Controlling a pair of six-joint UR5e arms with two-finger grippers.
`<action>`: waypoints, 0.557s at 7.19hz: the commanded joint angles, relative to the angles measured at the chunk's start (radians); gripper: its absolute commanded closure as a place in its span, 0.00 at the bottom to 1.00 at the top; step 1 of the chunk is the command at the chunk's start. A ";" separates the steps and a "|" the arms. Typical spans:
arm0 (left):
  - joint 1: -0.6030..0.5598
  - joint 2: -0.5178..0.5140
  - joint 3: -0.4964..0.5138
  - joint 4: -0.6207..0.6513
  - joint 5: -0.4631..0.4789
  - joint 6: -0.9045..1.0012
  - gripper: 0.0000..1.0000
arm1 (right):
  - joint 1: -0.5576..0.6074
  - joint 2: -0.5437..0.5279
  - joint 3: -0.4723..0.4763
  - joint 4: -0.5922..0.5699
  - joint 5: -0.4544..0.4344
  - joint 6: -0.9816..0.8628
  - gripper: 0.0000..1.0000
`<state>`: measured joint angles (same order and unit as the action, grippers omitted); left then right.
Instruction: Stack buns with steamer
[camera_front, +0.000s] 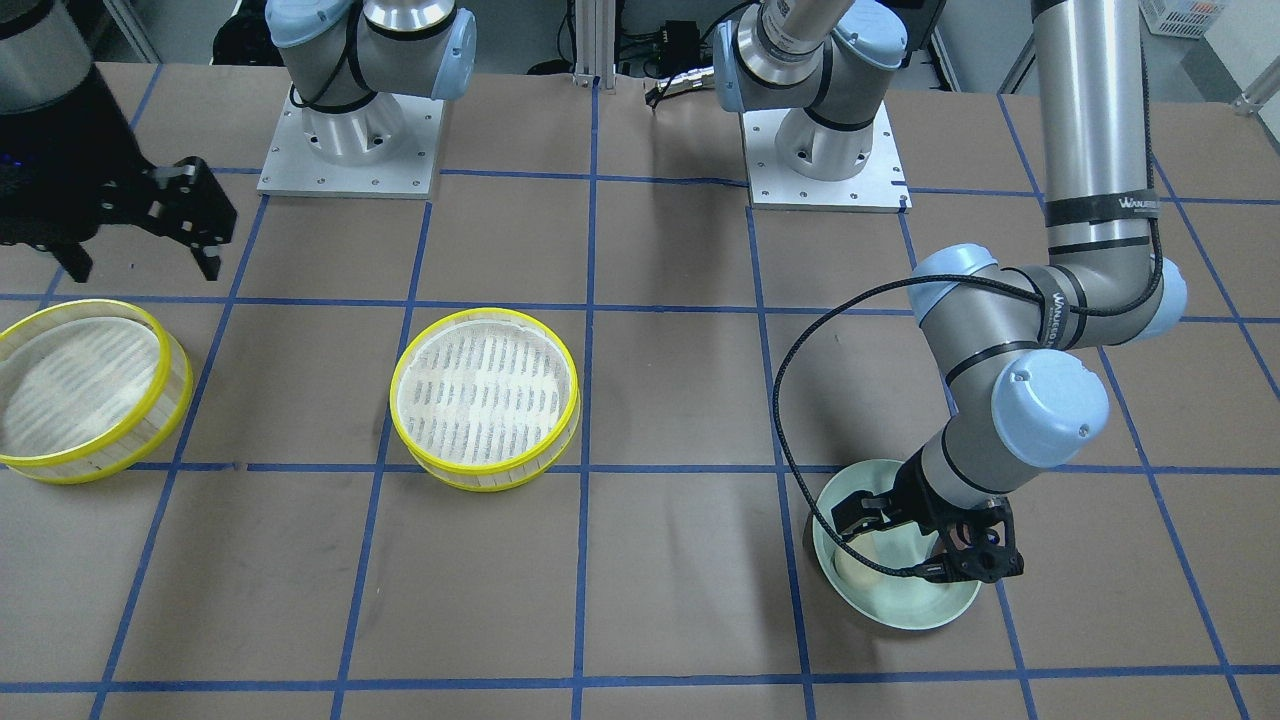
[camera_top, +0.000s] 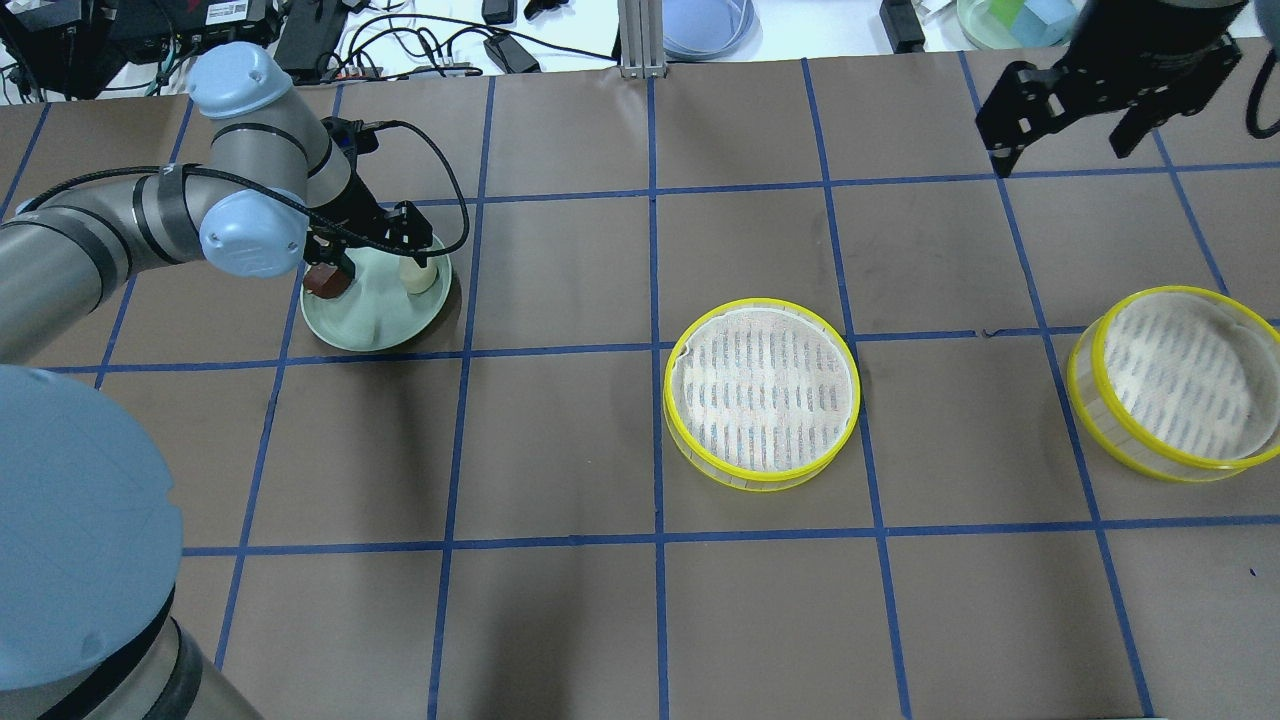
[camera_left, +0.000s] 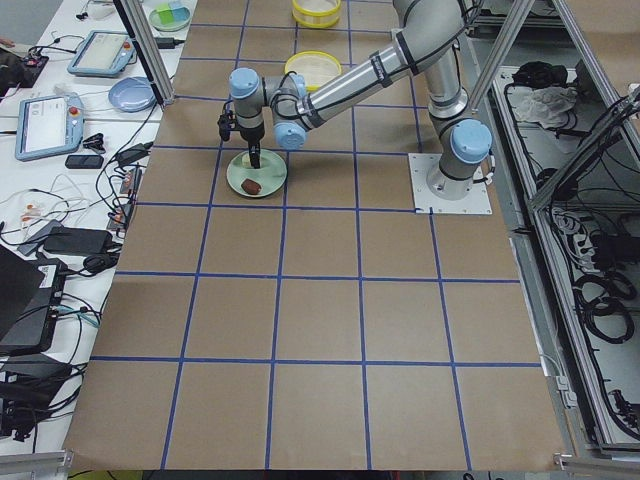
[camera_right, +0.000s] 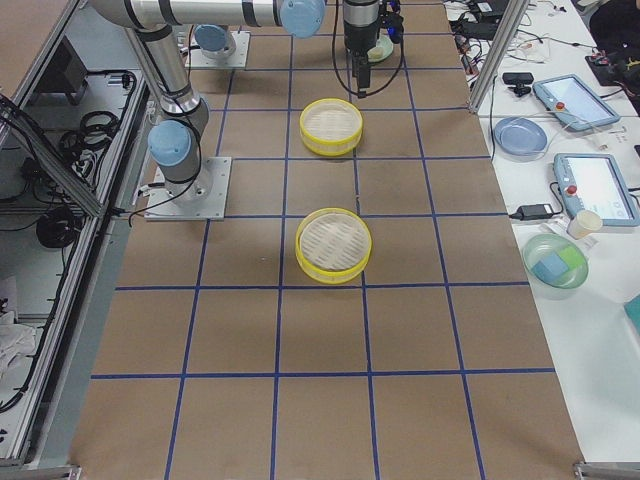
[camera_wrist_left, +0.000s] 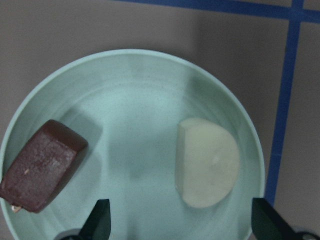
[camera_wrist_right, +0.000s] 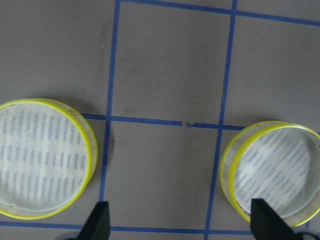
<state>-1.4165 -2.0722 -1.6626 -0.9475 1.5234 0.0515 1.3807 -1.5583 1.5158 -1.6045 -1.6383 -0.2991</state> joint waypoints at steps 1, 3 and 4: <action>-0.002 -0.025 0.001 0.044 -0.009 -0.013 0.05 | -0.182 0.001 0.055 -0.020 0.006 -0.205 0.10; -0.004 -0.026 0.001 0.038 -0.077 -0.034 0.36 | -0.319 0.023 0.130 -0.121 0.009 -0.367 0.12; -0.004 -0.028 0.001 0.036 -0.075 -0.025 0.91 | -0.392 0.067 0.151 -0.197 0.009 -0.467 0.12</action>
<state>-1.4200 -2.0981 -1.6614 -0.9100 1.4574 0.0236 1.0755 -1.5299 1.6345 -1.7220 -1.6303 -0.6538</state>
